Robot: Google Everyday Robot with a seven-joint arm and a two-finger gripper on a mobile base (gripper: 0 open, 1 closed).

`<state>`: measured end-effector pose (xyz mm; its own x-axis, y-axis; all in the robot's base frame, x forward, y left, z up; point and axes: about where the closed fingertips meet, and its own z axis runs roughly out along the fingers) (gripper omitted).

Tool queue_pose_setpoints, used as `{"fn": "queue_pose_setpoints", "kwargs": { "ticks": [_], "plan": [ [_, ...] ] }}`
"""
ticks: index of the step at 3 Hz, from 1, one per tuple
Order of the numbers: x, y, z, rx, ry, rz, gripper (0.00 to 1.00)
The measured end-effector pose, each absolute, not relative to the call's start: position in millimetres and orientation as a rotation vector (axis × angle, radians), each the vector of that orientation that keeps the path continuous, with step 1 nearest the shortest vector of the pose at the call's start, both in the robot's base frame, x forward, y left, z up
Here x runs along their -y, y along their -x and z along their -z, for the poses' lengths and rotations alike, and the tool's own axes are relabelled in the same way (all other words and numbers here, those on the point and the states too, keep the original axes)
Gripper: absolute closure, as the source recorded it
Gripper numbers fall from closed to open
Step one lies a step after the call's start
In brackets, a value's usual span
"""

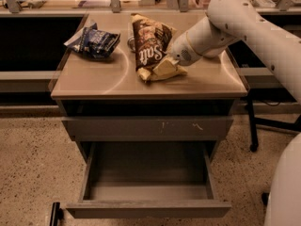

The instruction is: Place brown chip bag into middle drawer

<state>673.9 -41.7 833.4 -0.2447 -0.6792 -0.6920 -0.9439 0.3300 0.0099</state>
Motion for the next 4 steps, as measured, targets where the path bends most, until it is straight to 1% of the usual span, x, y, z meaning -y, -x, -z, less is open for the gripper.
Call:
{"fn": "queue_pose_setpoints", "kwargs": {
  "ticks": [1,2,3,4],
  "plan": [
    [56.2,-650.9,-855.4,-2.001,1.472,-0.617,1.00],
    [78.2,-601.6,-887.2,-1.991,1.516,-0.638,1.00],
    [94.1,-540.7,-914.1,-1.981,1.510,-0.615,1.00],
    [98.3,-484.7,-935.5,-1.978,1.492,-0.536,1.00]
  ]
}}
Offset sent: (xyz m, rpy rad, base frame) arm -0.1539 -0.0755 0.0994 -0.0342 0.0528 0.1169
